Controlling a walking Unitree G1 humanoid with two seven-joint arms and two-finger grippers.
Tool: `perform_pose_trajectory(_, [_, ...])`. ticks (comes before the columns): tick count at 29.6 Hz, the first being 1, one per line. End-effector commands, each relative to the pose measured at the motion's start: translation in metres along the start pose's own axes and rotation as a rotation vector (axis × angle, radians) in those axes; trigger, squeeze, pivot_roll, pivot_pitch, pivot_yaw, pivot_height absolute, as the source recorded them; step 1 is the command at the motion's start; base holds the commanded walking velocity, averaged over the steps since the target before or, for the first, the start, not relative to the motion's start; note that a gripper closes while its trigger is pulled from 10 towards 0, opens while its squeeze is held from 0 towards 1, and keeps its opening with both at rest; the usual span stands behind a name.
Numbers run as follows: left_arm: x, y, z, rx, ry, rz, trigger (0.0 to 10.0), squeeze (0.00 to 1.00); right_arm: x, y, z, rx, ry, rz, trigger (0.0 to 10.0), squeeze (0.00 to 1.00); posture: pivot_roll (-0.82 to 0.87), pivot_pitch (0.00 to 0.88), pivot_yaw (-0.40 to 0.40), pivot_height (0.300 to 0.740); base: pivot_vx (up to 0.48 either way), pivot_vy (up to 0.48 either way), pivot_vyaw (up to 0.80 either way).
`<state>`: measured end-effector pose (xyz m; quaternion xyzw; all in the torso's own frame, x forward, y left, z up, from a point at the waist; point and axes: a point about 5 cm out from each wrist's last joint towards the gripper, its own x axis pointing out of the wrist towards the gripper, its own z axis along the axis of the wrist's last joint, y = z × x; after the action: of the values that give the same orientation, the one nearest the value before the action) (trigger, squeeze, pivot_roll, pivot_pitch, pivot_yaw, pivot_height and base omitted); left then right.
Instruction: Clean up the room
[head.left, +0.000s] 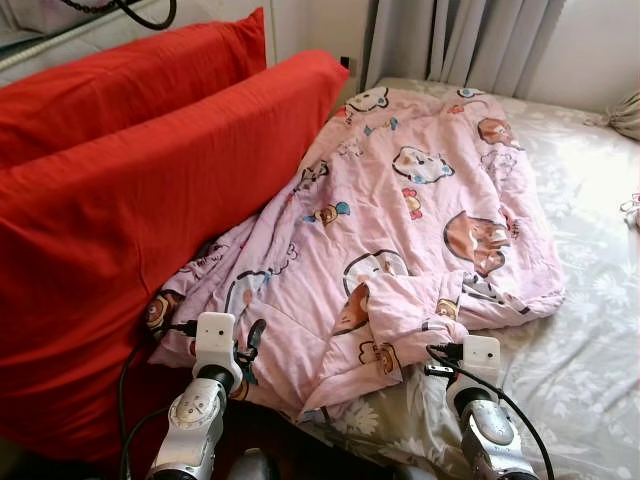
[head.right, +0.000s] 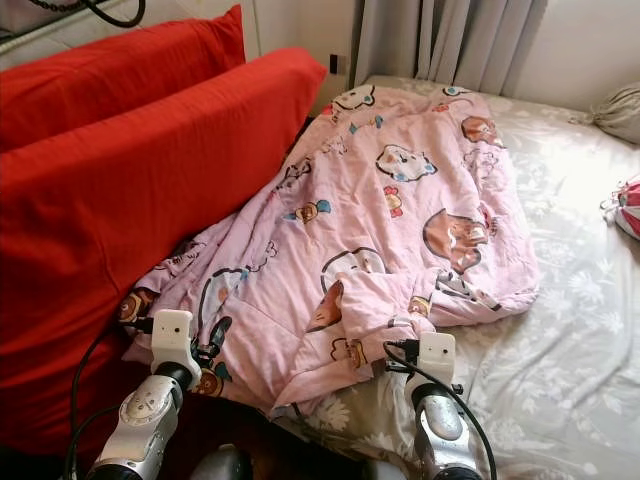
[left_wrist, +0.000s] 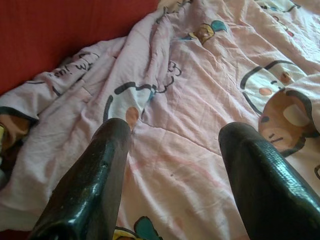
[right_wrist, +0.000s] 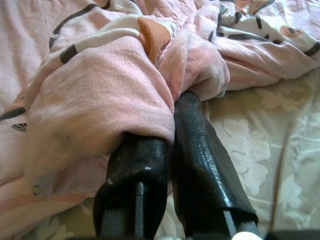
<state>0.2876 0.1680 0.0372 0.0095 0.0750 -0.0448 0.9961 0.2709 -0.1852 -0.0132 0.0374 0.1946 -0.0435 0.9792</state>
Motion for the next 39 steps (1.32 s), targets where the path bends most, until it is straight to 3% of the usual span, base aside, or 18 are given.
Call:
perform_pose_trajectory(1, [-0.002, 0.001, -0.003, 0.003, 0.013, 0.005, 10.0, 0.00, 0.000, 0.000, -0.002, 0.001, 0.014, -0.001, 10.0, 0.00, 0.10, 0.041, -0.035, 0.685, 0.000, 0.000, 0.00])
perform_pose_trajectory(17, [-0.001, 0.002, -0.007, 0.001, 0.014, 0.007, 10.0, 0.00, 0.000, -0.001, 0.000, 0.000, 0.010, 0.001, 10.0, 0.00, 0.10, 0.027, -0.042, 0.690, 0.000, 0.000, 0.00])
perform_pose_trajectory(19, [-0.026, 0.005, -0.072, -0.051, 0.355, 0.057, 10.0, 0.00, -0.004, -0.008, -0.007, 0.013, 0.026, -0.013, 10.0, 0.00, 0.11, 0.000, -0.041, 0.690, 0.000, 0.000, 0.00])
perform_pose_trajectory(20, [-0.030, 0.005, -0.078, -0.059, 0.394, 0.064, 10.0, 0.00, -0.004, -0.009, -0.008, 0.014, 0.028, -0.015, 10.0, 0.00, 0.11, 0.000, -0.042, 0.690, 0.000, 0.000, 0.00])
perform_pose_trajectory(27, [-0.037, 0.008, -0.086, -0.069, 0.431, 0.082, 10.0, 0.00, -0.003, -0.007, -0.005, 0.022, 0.013, -0.002, 10.0, 0.00, 0.11, 0.003, -0.047, 0.690, 0.000, 0.000, 0.00])
perform_pose_trajectory(34, [-0.039, 0.013, -0.090, -0.075, 0.455, 0.096, 10.0, 0.00, -0.003, -0.008, -0.006, 0.018, 0.017, -0.002, 10.0, 0.00, 0.11, 0.020, -0.048, 0.740, 0.000, 0.000, 0.00])
perform_pose_trajectory(39, [-0.039, 0.012, -0.091, -0.078, 0.468, 0.099, 10.0, 0.00, -0.003, -0.007, -0.005, 0.020, 0.014, -0.002, 10.0, 0.00, 0.11, 0.027, -0.050, 0.740, 0.000, 0.000, 0.00])
